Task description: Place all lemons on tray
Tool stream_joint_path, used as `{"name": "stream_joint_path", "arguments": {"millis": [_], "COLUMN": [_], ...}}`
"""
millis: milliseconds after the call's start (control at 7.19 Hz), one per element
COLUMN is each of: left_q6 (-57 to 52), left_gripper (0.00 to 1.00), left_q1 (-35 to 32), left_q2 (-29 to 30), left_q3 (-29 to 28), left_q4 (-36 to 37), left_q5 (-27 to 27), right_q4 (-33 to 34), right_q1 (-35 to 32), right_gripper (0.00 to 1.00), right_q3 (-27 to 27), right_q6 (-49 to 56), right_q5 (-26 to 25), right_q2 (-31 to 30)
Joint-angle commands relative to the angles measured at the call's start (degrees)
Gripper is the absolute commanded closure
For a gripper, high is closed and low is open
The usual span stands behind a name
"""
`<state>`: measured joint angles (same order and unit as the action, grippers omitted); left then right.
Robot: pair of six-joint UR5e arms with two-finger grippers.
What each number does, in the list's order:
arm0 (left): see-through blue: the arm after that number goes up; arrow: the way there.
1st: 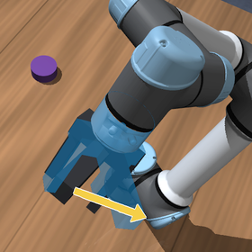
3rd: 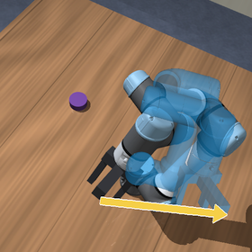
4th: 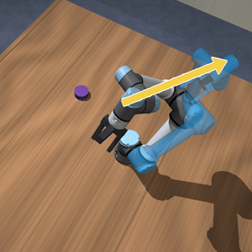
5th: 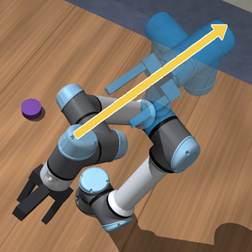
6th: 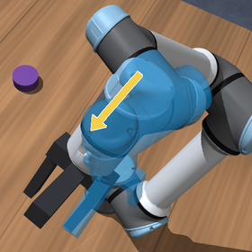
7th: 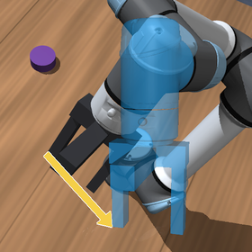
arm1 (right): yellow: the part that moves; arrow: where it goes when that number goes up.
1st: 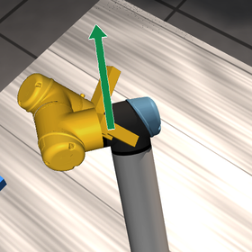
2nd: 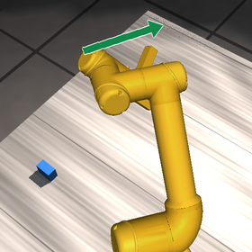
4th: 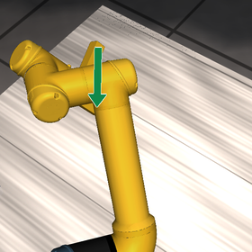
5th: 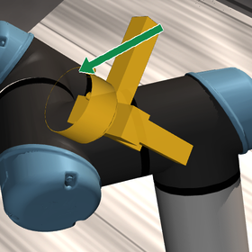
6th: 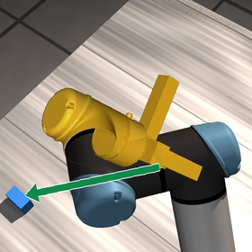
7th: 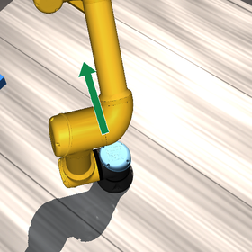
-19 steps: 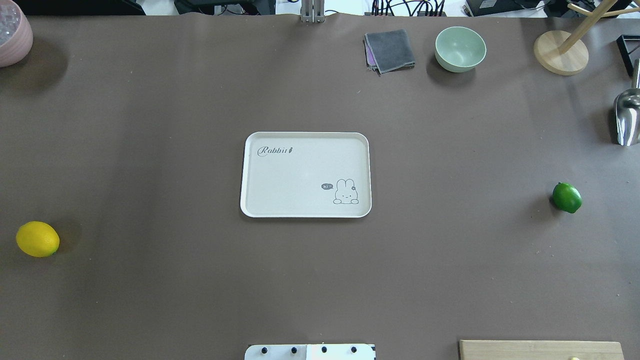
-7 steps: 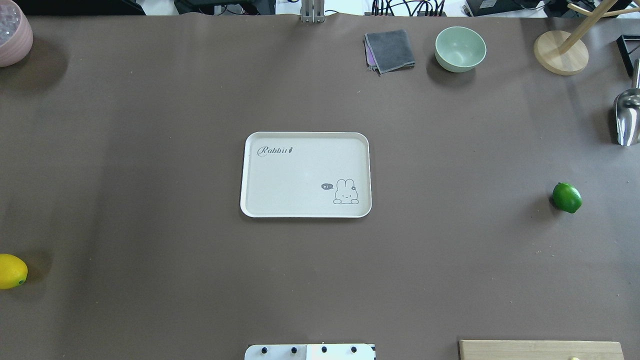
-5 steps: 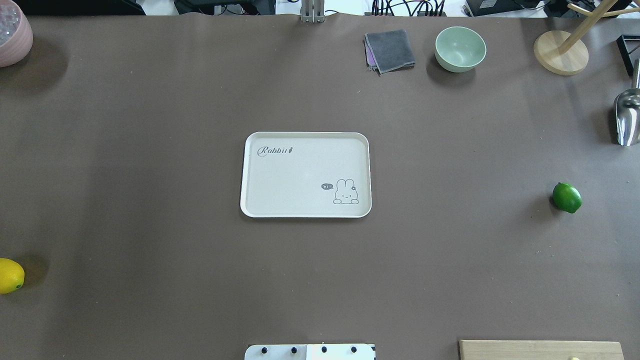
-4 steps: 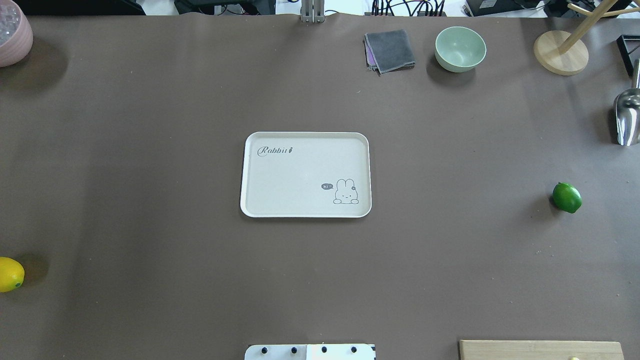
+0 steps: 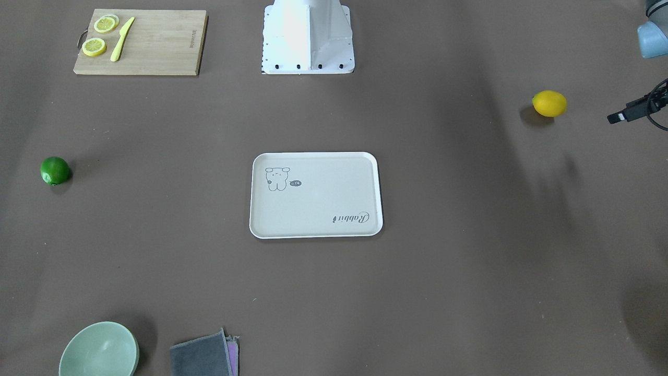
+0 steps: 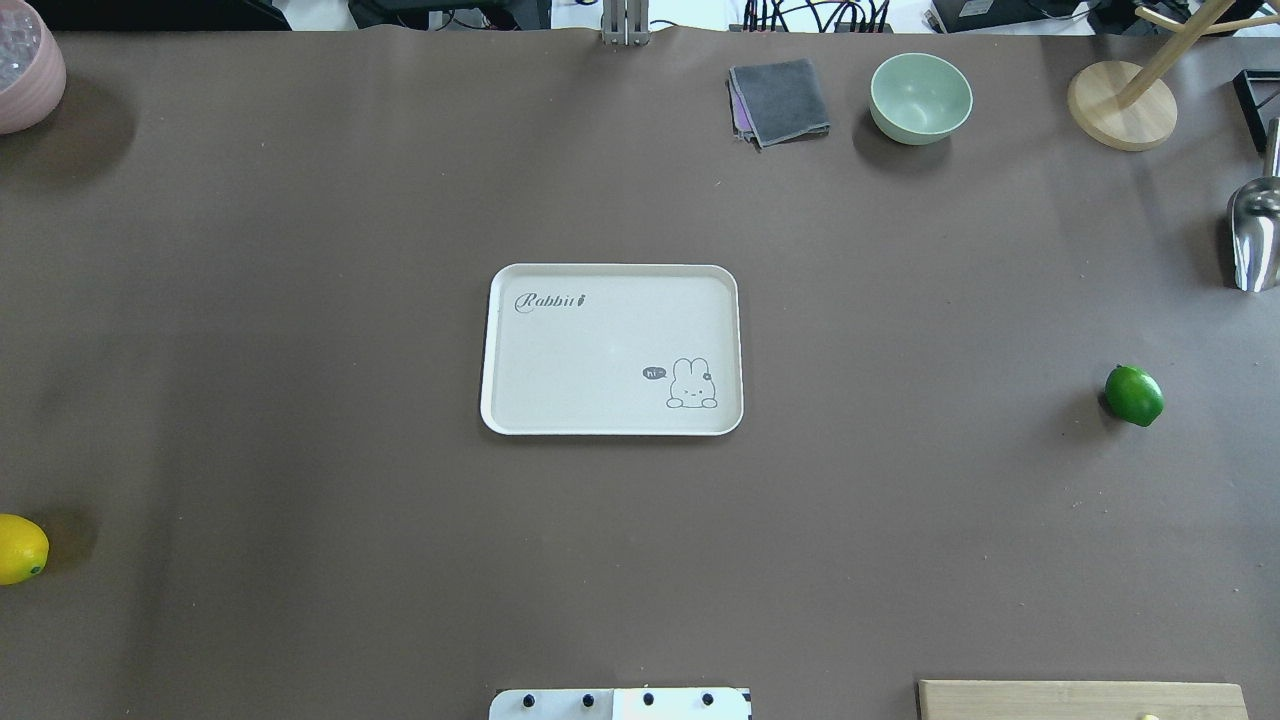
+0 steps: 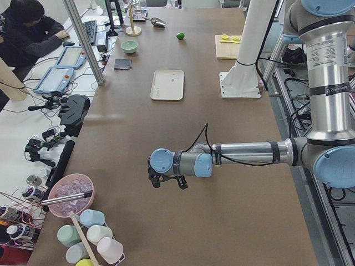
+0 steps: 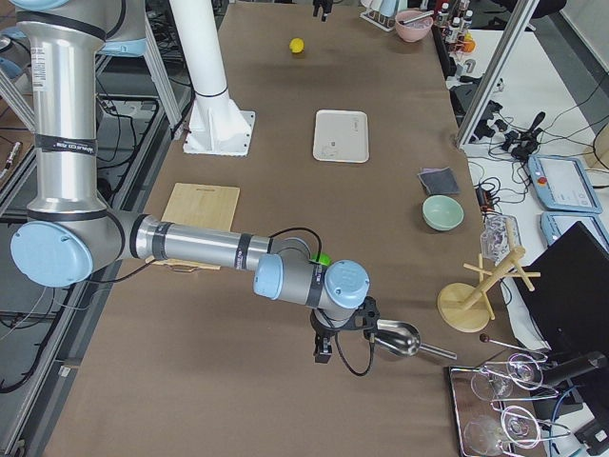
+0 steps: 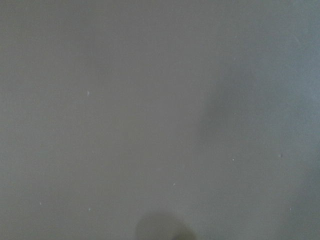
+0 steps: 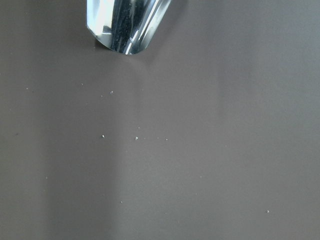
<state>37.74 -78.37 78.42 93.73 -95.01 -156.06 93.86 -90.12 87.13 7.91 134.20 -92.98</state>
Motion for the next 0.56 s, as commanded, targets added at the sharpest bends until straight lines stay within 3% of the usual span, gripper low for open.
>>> {"name": "stream_joint_path", "arguments": {"millis": [0,278,417], "left_q6": [7.6,5.52,3.85], "left_gripper": [0.02,0.02,0.02], "left_q1": [0.23,1.89,5.9], "left_q2": [-1.51,-1.25,-0.64], "left_q3": [0.14,1.36,4.77], "left_q4": [1.22,0.88,0.7], "left_q5": [-1.61,0.13,4.5], "right_q4": [0.01,-0.08,-0.08], "right_q1": [0.03,0.03,0.03], "right_gripper": [0.0,0.0,0.0], "right_q3": [0.05,0.05,0.05], "right_q6": [0.0,0.0,0.0], "right_q5": [0.01,0.09,0.01], "right_q2": [-0.09,-0.09,-0.09]}}
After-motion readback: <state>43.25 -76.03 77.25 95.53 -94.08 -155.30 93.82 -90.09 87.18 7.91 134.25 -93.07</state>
